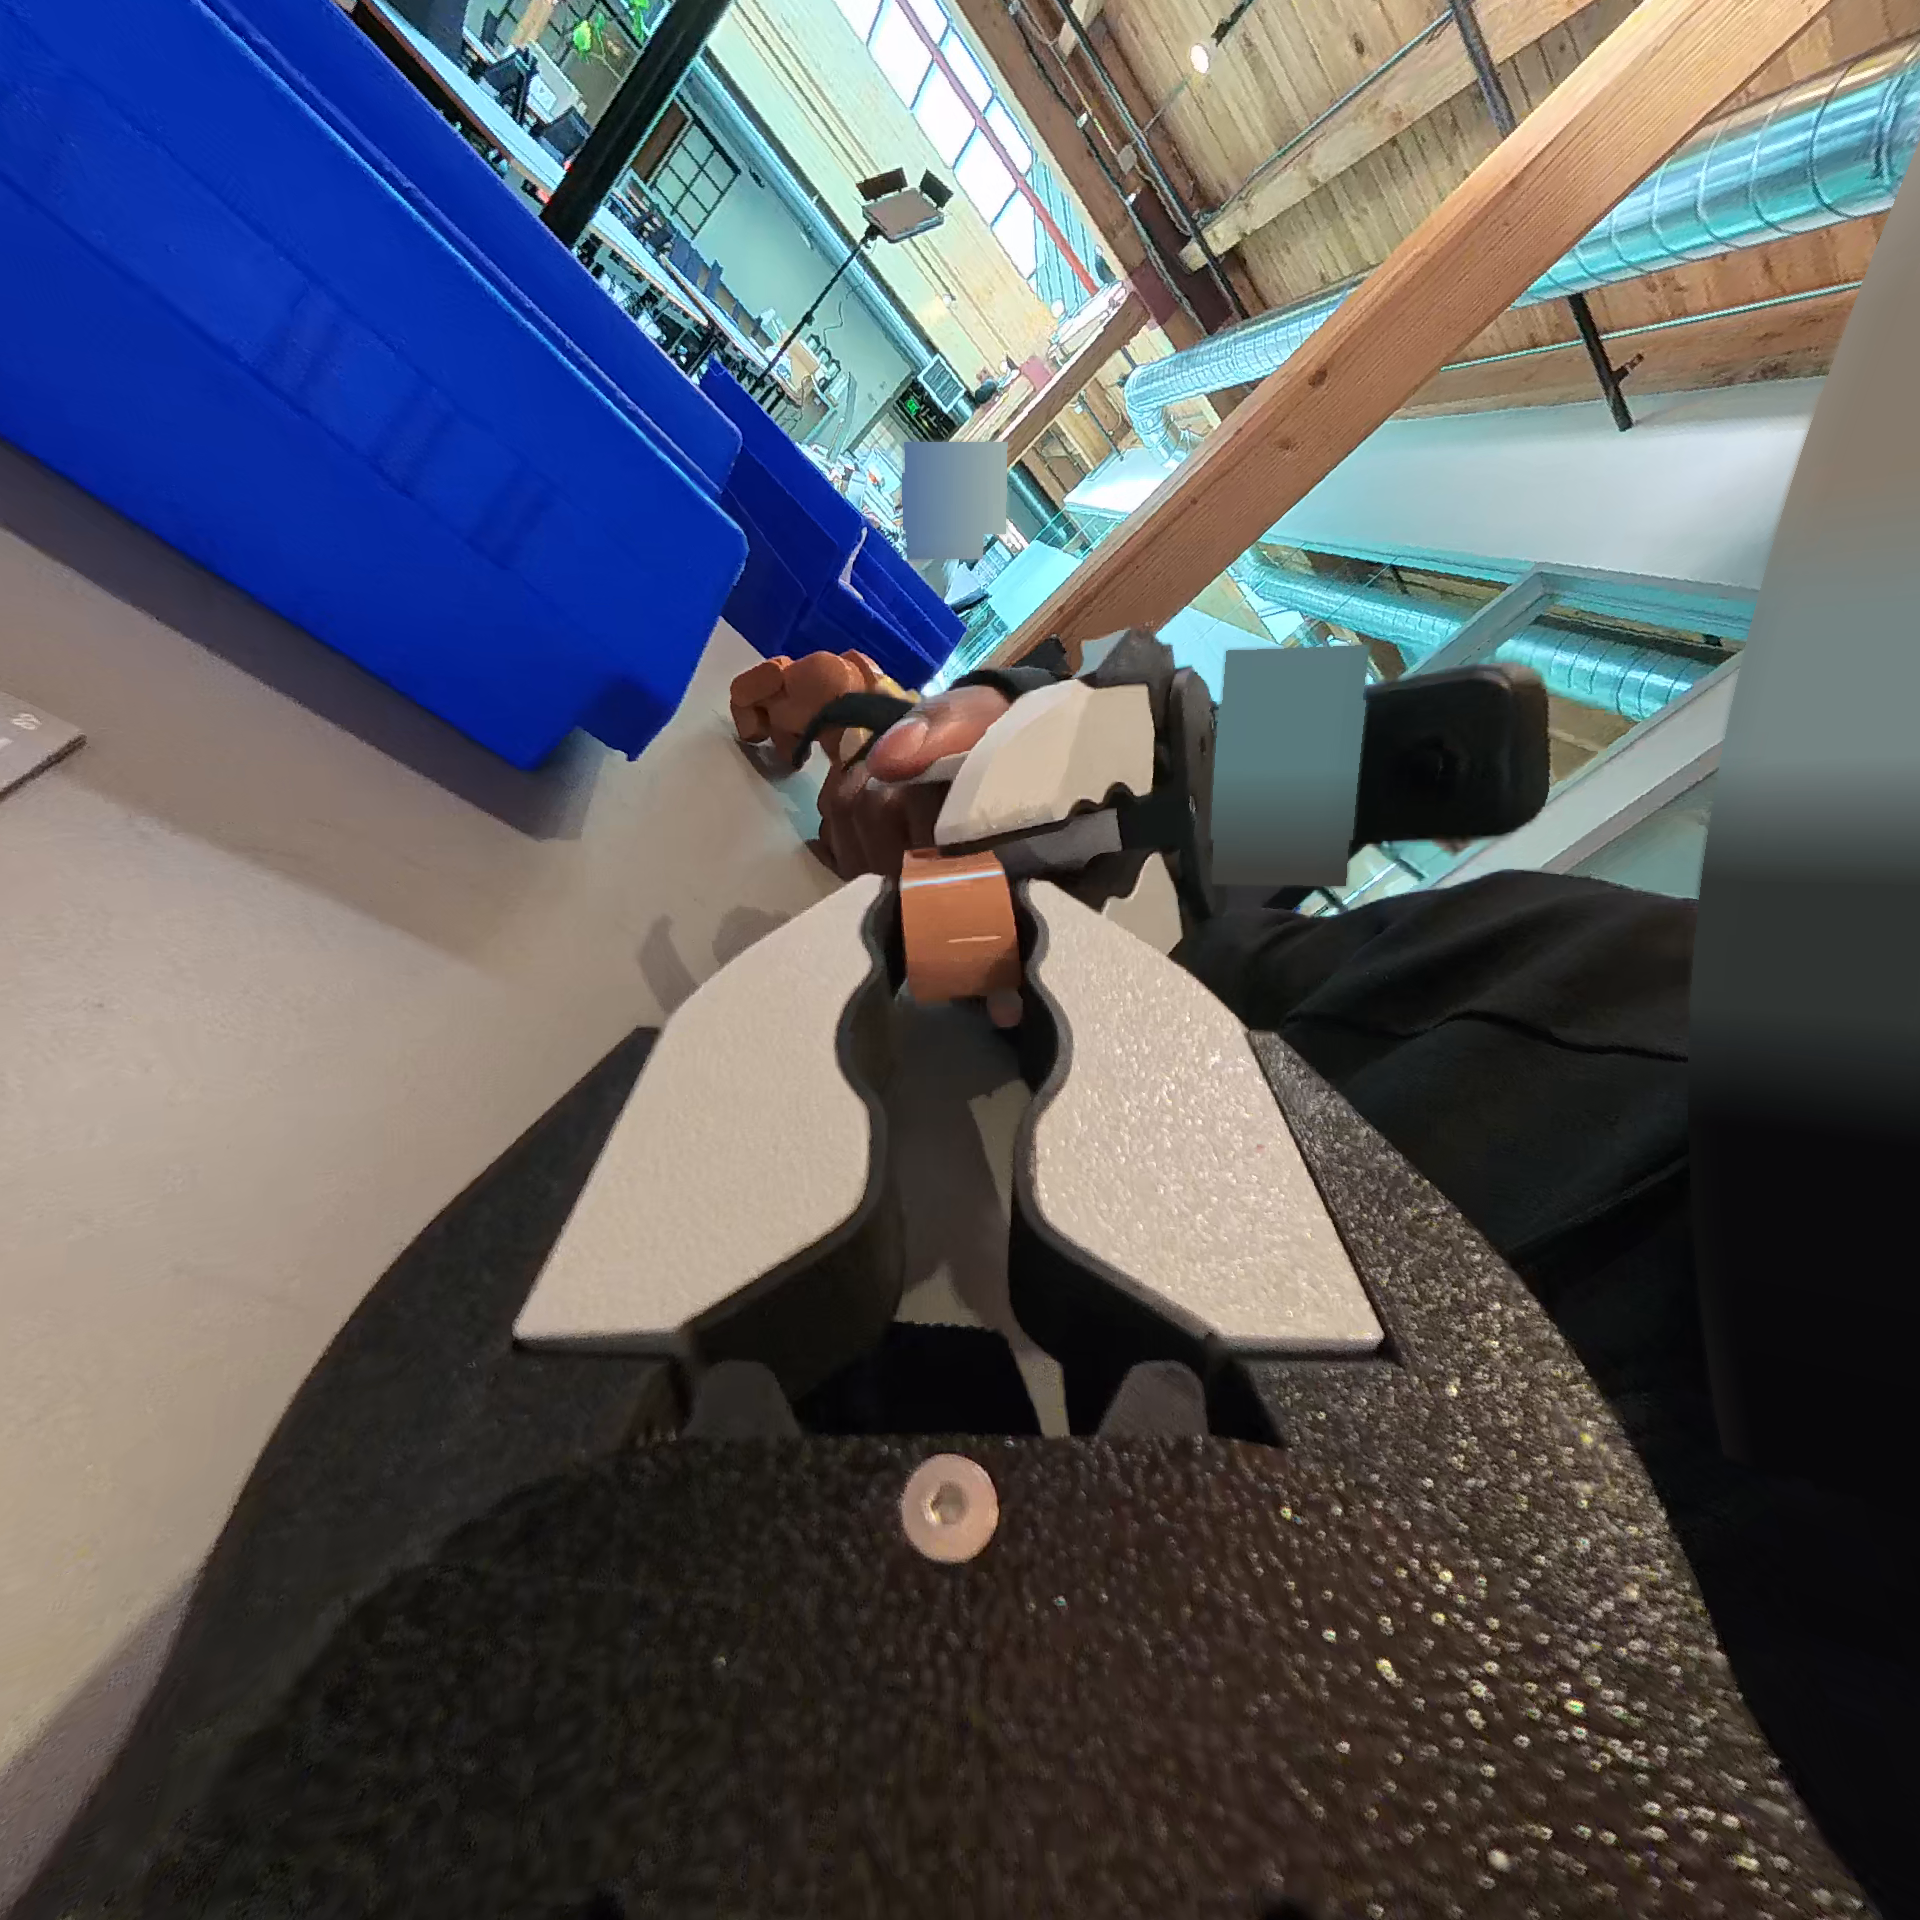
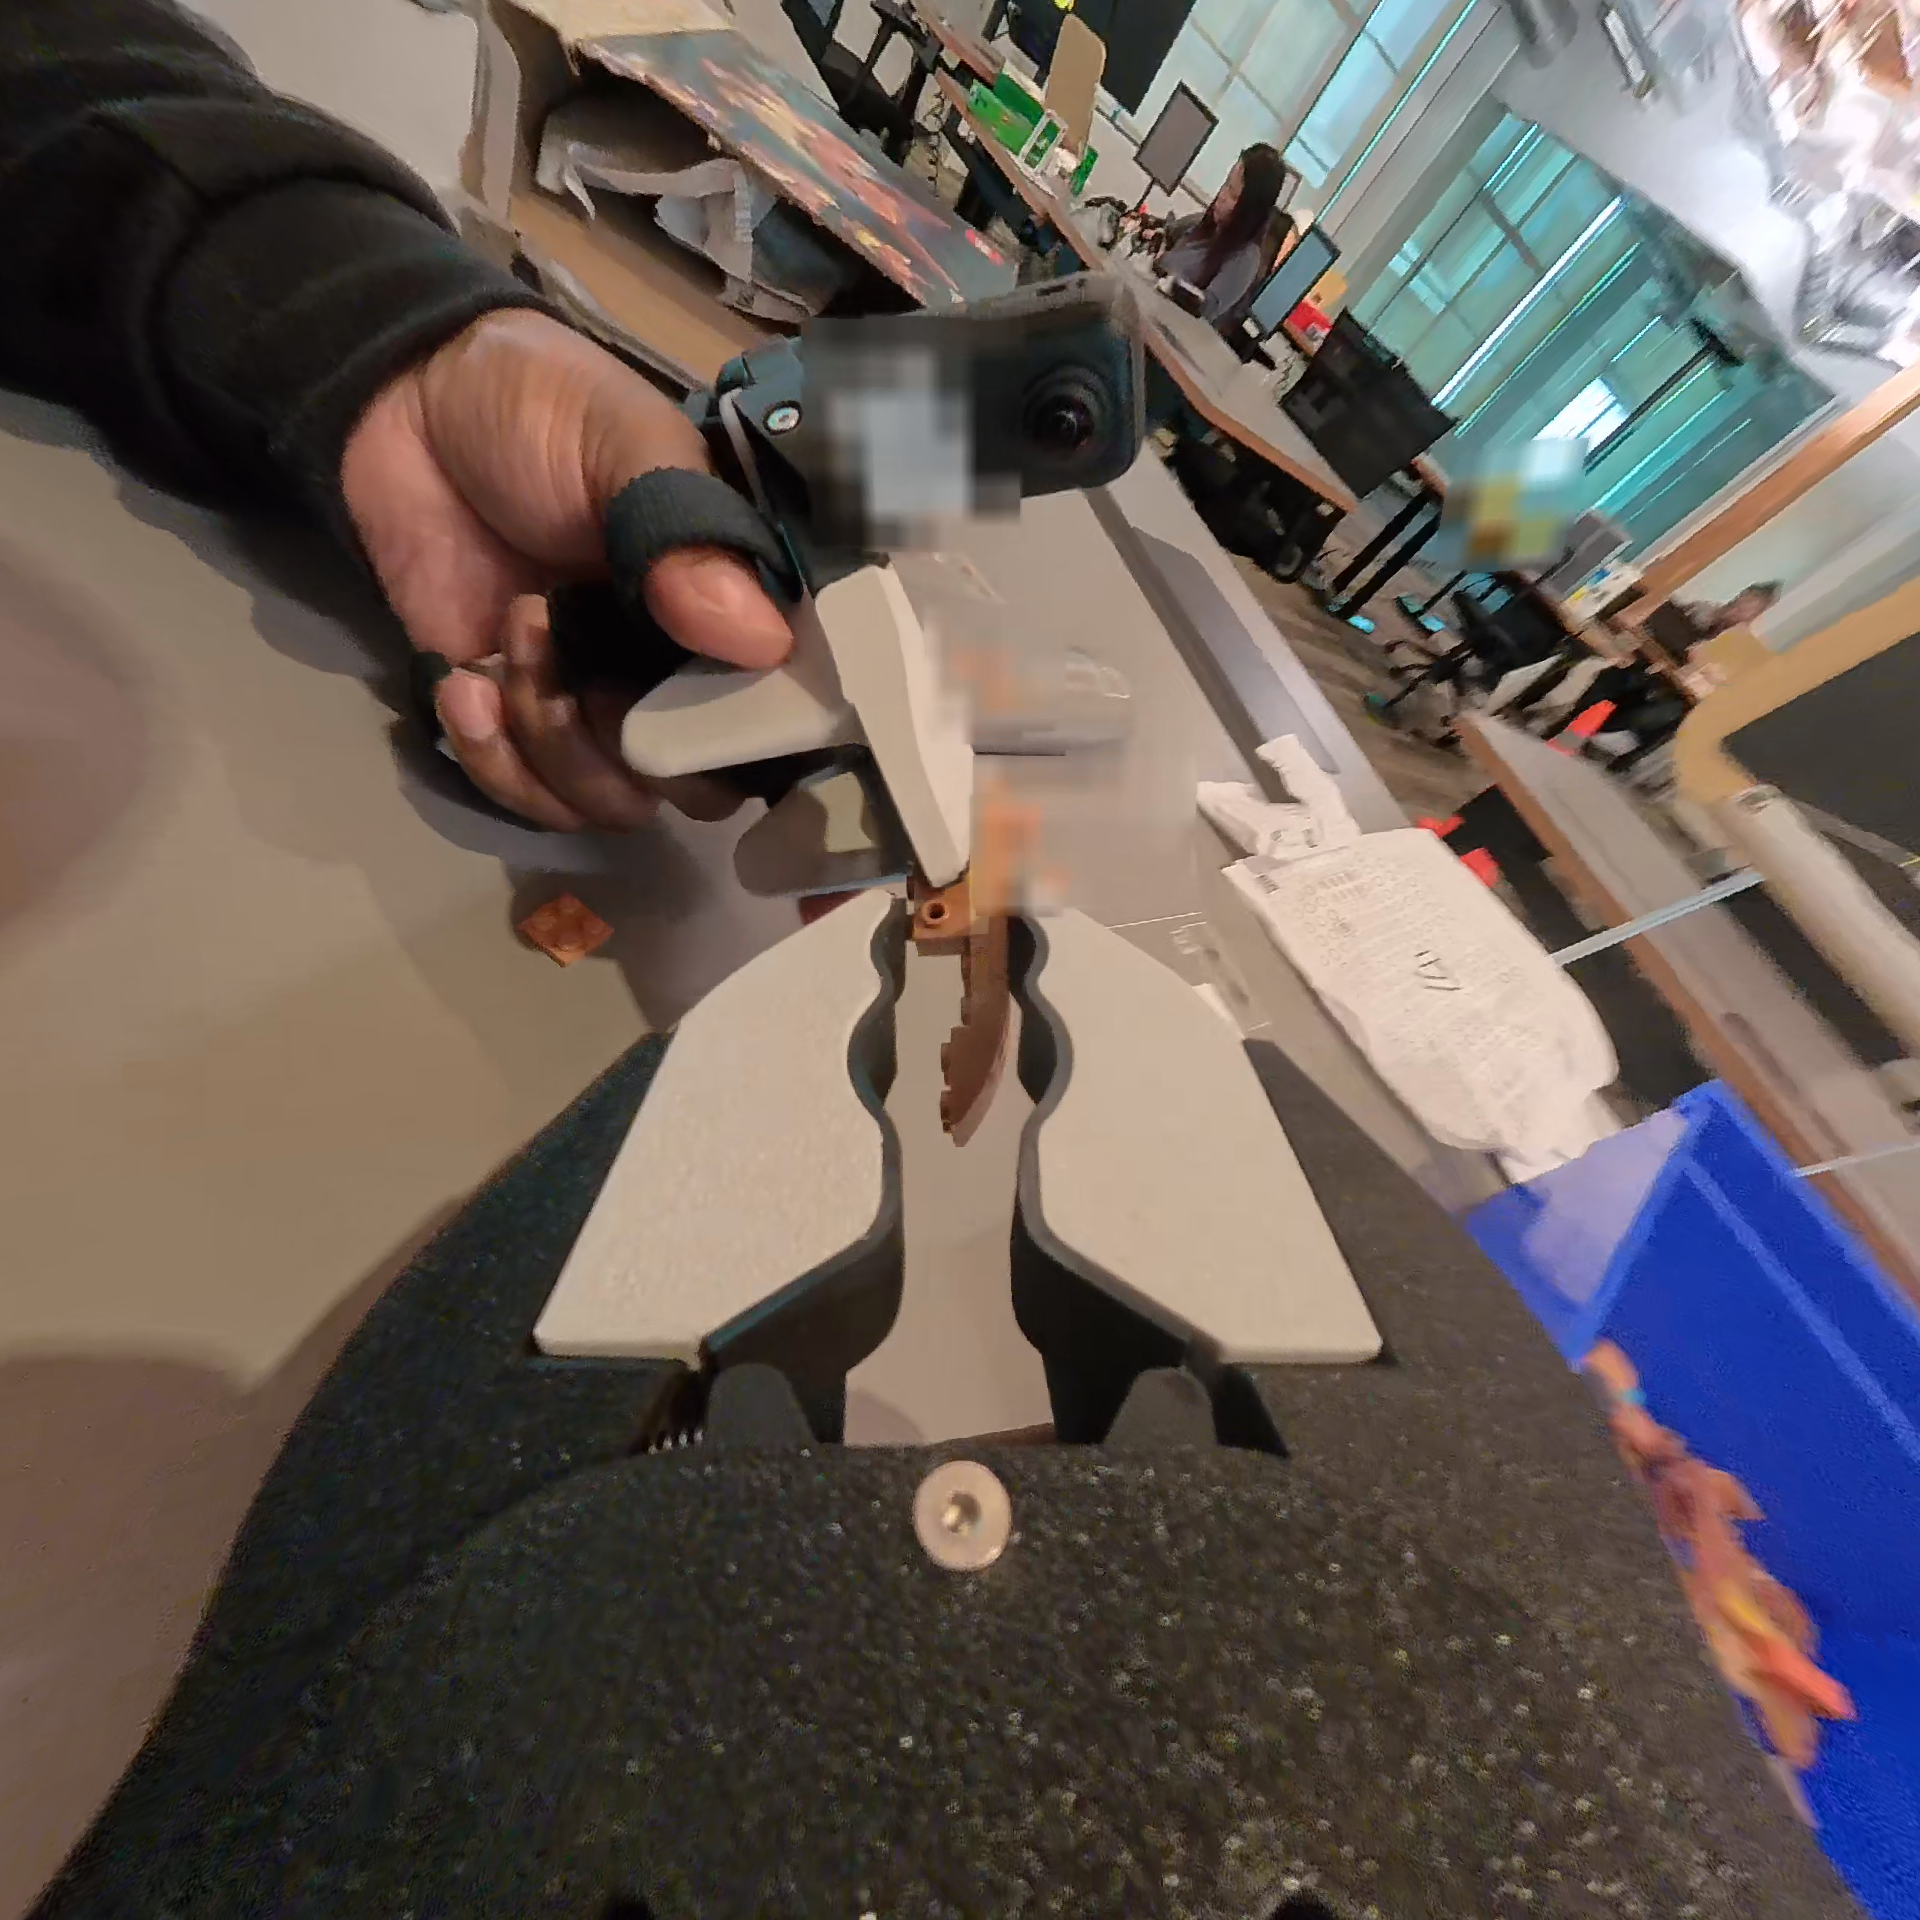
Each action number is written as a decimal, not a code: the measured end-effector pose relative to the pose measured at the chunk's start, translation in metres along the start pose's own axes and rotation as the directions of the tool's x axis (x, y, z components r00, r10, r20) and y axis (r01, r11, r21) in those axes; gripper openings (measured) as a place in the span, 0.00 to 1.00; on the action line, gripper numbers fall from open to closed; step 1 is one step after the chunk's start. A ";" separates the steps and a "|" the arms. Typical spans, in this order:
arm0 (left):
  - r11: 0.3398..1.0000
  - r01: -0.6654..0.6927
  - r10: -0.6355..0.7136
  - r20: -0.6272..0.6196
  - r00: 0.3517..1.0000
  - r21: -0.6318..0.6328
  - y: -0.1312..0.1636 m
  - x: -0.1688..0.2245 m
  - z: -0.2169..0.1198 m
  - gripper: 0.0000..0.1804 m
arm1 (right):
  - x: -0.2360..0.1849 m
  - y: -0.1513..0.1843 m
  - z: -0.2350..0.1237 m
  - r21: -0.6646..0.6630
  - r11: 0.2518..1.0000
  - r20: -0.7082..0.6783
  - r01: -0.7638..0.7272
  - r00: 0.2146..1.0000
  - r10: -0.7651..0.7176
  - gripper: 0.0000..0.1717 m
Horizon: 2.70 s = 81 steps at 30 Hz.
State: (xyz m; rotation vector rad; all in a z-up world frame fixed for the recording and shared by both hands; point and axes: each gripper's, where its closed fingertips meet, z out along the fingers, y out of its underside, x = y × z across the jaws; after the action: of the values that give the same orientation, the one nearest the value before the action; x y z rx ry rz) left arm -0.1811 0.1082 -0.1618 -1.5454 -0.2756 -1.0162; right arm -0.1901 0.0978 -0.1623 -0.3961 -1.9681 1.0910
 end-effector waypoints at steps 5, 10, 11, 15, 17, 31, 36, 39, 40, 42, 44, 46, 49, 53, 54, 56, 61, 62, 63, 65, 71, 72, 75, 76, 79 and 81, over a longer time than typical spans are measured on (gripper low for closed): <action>0.971 -0.213 0.221 0.072 0.972 -0.110 0.000 -0.008 -0.005 0.31 | -0.002 0.006 -0.002 -0.001 0.963 0.139 -0.268 0.954 0.266 0.11; 0.730 -0.636 0.666 0.050 0.744 -0.249 0.003 -0.008 -0.016 0.34 | -0.012 0.009 -0.004 -0.050 0.883 0.282 -0.467 0.841 0.461 0.11; 0.635 -0.718 0.753 0.021 0.657 -0.285 0.008 -0.007 -0.017 0.33 | -0.016 0.009 -0.004 -0.067 0.863 0.314 -0.501 0.811 0.495 0.11; 0.301 -0.892 0.940 -0.055 0.338 -0.337 0.024 -0.006 -0.015 0.28 | -0.028 0.006 -0.006 -0.123 0.779 0.424 -0.615 0.677 0.601 0.11; 0.211 -0.920 0.967 -0.065 0.245 -0.330 0.027 -0.004 -0.012 0.26 | -0.031 0.003 -0.008 -0.141 0.735 0.465 -0.664 0.611 0.641 0.11; 0.207 -0.865 0.968 -0.033 0.249 -0.457 0.033 -0.025 -0.013 0.11 | -0.025 0.028 -0.013 -0.241 0.791 0.370 -0.563 0.700 0.611 0.22; 0.497 -0.669 0.836 0.097 0.540 -0.552 0.031 -0.048 -0.022 0.10 | -0.020 0.058 -0.032 -0.368 0.859 0.280 -0.357 0.838 0.468 0.19; 0.582 -0.542 0.751 0.145 0.644 -0.607 0.039 -0.059 -0.027 0.10 | -0.026 0.074 -0.041 -0.448 0.843 0.287 -0.297 0.845 0.451 0.19; 0.579 -0.516 0.743 0.147 0.653 -0.631 0.043 -0.062 -0.029 0.10 | -0.028 0.078 -0.044 -0.468 0.838 0.297 -0.280 0.843 0.447 0.19; 0.558 -0.478 0.741 0.148 0.655 -0.678 0.050 -0.068 -0.032 0.11 | -0.032 0.084 -0.048 -0.498 0.832 0.311 -0.246 0.845 0.436 0.19; 0.534 -0.462 0.752 0.148 0.642 -0.708 0.055 -0.072 -0.033 0.10 | -0.035 0.090 -0.050 -0.519 0.826 0.319 -0.220 0.846 0.426 0.20; 0.516 -0.450 0.762 0.150 0.631 -0.729 0.057 -0.074 -0.034 0.10 | -0.039 0.093 -0.051 -0.533 0.821 0.331 -0.203 0.843 0.423 0.19; 0.509 -0.453 0.767 0.147 0.625 -0.732 0.058 -0.075 -0.034 0.14 | -0.044 0.093 -0.053 -0.542 0.825 0.357 -0.161 0.844 0.400 0.19; 0.540 -0.454 0.755 0.169 0.634 -0.708 0.052 -0.073 -0.034 0.23 | -0.051 0.093 -0.054 -0.562 0.814 0.365 -0.147 0.839 0.403 0.17; 0.550 -0.457 0.752 0.176 0.636 -0.699 0.050 -0.072 -0.033 0.24 | -0.052 0.094 -0.054 -0.573 0.806 0.359 -0.149 0.839 0.410 0.16; 0.558 -0.472 0.757 0.186 0.627 -0.682 0.045 -0.070 -0.032 0.25 | -0.054 0.096 -0.055 -0.590 0.797 0.357 -0.128 0.844 0.399 0.16; 0.532 -0.479 0.777 0.177 0.604 -0.698 0.044 -0.072 -0.036 0.25 | -0.063 0.098 -0.060 -0.600 0.797 0.401 -0.067 0.837 0.372 0.13; 0.530 -0.468 0.775 0.180 0.606 -0.707 0.045 -0.074 -0.038 0.25 | -0.065 0.096 -0.060 -0.590 0.804 0.414 -0.065 0.831 0.371 0.14; 0.531 -0.457 0.769 0.181 0.613 -0.713 0.046 -0.076 -0.039 0.25 | -0.068 0.093 -0.060 -0.581 0.812 0.428 -0.063 0.825 0.370 0.14; 0.538 -0.437 0.752 0.177 0.635 -0.721 0.050 -0.078 -0.041 0.24 | -0.075 0.089 -0.060 -0.564 0.824 0.463 -0.052 0.807 0.367 0.15; 0.526 -0.423 0.735 0.143 0.663 -0.738 0.055 -0.077 -0.046 0.24 | -0.065 0.089 -0.057 -0.541 0.839 0.442 -0.055 0.831 0.339 0.15; 0.524 -0.421 0.731 0.137 0.669 -0.740 0.056 -0.077 -0.047 0.24 | -0.064 0.089 -0.055 -0.533 0.844 0.436 -0.055 0.837 0.330 0.15; 0.524 -0.419 0.725 0.130 0.677 -0.742 0.057 -0.077 -0.047 0.22 | -0.062 0.090 -0.051 -0.526 0.849 0.426 -0.046 0.850 0.310 0.14; 0.518 -0.419 0.726 0.124 0.676 -0.746 0.058 -0.077 -0.047 0.20 | -0.062 0.091 -0.049 -0.526 0.849 0.425 -0.040 0.853 0.304 0.14; 0.489 -0.428 0.742 0.104 0.662 -0.760 0.061 -0.077 -0.046 0.18 | -0.065 0.094 -0.046 -0.535 0.845 0.427 -0.025 0.855 0.296 0.12; 0.480 -0.441 0.749 0.091 0.657 -0.758 0.063 -0.075 -0.044 0.15 | -0.066 0.094 -0.044 -0.535 0.844 0.424 -0.029 0.855 0.298 0.09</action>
State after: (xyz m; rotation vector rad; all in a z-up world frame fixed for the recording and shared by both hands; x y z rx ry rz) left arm -0.2019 0.0788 -0.2628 -2.3080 0.4399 -0.1426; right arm -0.1260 0.1356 -0.2604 -0.6332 -2.7466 0.8007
